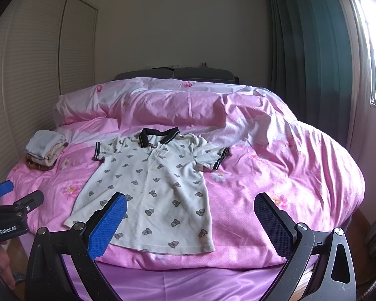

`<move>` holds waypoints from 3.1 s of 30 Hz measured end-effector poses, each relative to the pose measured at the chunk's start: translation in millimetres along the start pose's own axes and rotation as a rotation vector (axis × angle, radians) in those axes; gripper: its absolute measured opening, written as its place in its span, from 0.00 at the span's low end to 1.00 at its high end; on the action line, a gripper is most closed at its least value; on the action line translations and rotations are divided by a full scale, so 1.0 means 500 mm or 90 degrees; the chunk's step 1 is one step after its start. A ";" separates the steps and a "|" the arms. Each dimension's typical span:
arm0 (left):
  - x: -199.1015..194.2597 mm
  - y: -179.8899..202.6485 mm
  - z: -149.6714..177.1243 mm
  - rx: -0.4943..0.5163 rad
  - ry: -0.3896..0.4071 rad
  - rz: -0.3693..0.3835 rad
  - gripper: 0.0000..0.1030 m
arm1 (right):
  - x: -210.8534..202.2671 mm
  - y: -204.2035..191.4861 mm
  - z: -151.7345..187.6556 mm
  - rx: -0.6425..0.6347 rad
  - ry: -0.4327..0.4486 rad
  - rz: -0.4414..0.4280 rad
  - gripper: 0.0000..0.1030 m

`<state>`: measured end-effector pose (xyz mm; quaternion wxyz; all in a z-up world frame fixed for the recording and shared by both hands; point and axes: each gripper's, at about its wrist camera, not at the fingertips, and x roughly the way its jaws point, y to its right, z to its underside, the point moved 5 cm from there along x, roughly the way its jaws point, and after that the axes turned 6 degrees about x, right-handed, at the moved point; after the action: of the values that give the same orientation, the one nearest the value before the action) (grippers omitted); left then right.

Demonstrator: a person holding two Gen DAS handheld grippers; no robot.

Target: Fold small clothes

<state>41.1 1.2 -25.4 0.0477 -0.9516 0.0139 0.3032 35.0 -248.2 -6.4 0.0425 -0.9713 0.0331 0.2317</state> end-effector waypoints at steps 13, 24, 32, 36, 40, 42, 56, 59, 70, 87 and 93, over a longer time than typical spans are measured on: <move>0.001 0.000 0.001 0.001 0.000 0.001 1.00 | 0.000 0.000 0.001 0.000 -0.001 0.000 1.00; 0.001 0.001 0.001 0.001 0.000 0.000 1.00 | -0.001 0.001 0.000 -0.001 -0.002 0.001 1.00; 0.001 0.001 0.000 0.003 0.000 0.001 1.00 | 0.000 0.001 0.000 0.001 -0.002 0.000 1.00; 0.001 0.004 -0.001 0.002 -0.001 0.000 1.00 | 0.000 0.000 0.001 0.000 -0.002 0.001 1.00; 0.002 0.002 0.000 0.003 -0.001 -0.001 1.00 | 0.001 -0.002 0.002 0.000 -0.003 0.000 1.00; 0.002 0.002 -0.001 0.002 -0.003 0.001 1.00 | 0.001 -0.003 0.004 0.001 -0.002 0.000 1.00; 0.039 0.007 -0.042 0.007 -0.008 0.010 1.00 | 0.037 0.014 -0.019 0.004 -0.004 0.007 1.00; 0.059 0.011 -0.061 0.007 -0.011 0.011 1.00 | 0.053 0.014 -0.032 0.005 -0.006 0.009 1.00; 0.175 0.056 -0.152 0.016 -0.014 0.022 1.00 | 0.161 0.043 -0.096 0.009 -0.006 0.022 1.00; 0.451 0.208 -0.283 0.029 -0.016 0.035 1.00 | 0.435 0.156 -0.198 0.029 0.014 0.018 0.94; 0.564 0.272 -0.324 0.027 -0.017 0.030 1.00 | 0.582 0.206 -0.217 0.049 -0.016 -0.011 0.66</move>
<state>357.0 -149.5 -68.3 0.0610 -0.9456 0.0425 0.3166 334.0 -374.4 -48.9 0.0825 -0.9662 0.0331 0.2420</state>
